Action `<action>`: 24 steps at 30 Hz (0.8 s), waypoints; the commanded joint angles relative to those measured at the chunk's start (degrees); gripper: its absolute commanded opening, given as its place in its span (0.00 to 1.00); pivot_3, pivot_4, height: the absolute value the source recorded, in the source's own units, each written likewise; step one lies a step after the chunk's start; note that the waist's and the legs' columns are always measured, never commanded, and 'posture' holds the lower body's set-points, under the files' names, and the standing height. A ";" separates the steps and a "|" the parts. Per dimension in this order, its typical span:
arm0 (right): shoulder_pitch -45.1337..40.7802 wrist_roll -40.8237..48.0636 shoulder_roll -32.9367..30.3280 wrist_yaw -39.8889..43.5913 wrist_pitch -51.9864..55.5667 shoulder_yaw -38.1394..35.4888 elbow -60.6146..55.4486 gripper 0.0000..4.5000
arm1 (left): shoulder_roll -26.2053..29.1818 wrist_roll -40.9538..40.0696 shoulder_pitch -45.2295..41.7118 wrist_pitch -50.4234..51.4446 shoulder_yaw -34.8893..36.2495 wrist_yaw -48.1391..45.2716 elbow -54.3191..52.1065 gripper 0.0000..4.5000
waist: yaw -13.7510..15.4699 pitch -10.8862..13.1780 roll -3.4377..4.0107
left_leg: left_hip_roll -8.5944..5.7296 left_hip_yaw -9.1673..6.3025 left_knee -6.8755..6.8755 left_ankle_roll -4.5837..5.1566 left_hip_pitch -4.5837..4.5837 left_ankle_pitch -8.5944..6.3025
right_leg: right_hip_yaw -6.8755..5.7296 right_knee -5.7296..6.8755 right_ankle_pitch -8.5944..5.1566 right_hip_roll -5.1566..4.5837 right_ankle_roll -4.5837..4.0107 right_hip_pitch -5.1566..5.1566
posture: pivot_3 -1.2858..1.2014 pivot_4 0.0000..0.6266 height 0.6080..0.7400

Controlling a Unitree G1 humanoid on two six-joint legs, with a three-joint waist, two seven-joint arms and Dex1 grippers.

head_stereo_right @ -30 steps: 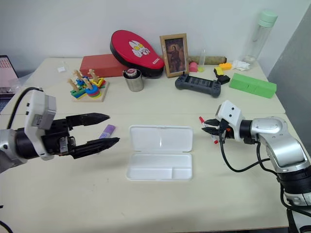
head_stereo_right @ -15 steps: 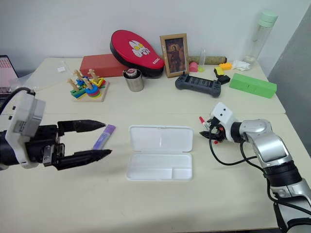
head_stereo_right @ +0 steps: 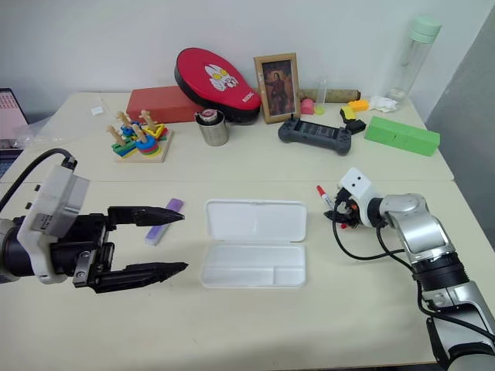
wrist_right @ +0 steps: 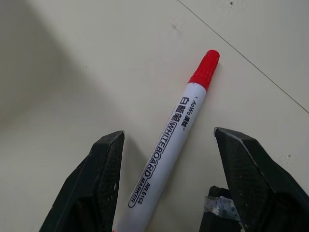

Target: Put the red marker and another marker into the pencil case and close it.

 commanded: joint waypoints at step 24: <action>-3.17 -1.52 0.33 2.04 0.92 1.35 0.79 0.06 | -0.28 0.02 0.12 -4.44 -2.71 2.43 -1.76 0.94 | 0.03 0.00 0.00 | 0.00 0.00 0.00 0.00 0.01 0.00 | 0.00 0.00 0.00 0.00 0.00 0.01 | 0.52 0.24 1.00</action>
